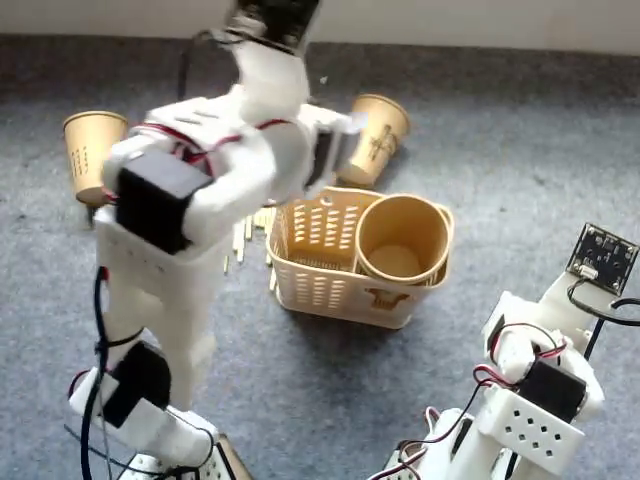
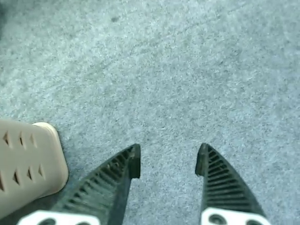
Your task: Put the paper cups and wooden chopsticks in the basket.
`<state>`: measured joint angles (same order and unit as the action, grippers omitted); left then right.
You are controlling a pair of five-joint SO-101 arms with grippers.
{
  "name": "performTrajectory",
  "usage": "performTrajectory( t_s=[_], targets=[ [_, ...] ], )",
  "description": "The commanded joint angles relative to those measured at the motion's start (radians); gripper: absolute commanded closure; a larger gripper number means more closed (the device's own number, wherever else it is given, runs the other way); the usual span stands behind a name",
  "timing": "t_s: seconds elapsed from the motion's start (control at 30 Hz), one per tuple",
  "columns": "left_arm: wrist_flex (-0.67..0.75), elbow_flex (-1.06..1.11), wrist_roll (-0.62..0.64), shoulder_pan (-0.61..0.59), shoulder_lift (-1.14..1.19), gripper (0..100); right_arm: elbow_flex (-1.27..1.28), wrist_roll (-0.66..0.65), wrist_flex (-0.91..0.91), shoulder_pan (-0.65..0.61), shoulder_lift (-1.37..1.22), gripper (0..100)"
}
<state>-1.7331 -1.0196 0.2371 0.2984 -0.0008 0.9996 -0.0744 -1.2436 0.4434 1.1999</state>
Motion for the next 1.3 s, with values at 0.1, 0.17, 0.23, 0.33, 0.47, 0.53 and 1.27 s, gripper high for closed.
performTrajectory(
  t_s=[0.1,0.17,0.23,0.33,0.47,0.53,1.27],
  targets=[
    [0.167,0.010,-0.003,-0.628,0.094,81,-0.005,0.003,-0.005,0.002,0.015,79.6],
    [0.256,0.050,-0.003,-0.730,0.186,81,-0.005,0.003,-0.005,0.002,0.015,79.6],
    [0.330,0.074,-0.003,-0.788,0.286,81,-0.005,0.003,-0.005,0.002,0.015,79.6],
    [0.416,0.073,-0.002,-0.825,0.424,81,-0.005,0.003,-0.005,0.002,0.015,79.6],
    [0.519,0.073,0.055,-0.825,0.522,81,-0.005,0.003,-0.005,0.002,0.015,79.6],
    [0.582,0.073,0.083,-0.819,0.550,81,-0.005,0.003,-0.007,0.002,0.015,79.6],
    [0.634,0.073,0.186,-0.783,0.851,81,-0.005,0.003,-0.010,0.002,0.015,79.6]
  ],
)
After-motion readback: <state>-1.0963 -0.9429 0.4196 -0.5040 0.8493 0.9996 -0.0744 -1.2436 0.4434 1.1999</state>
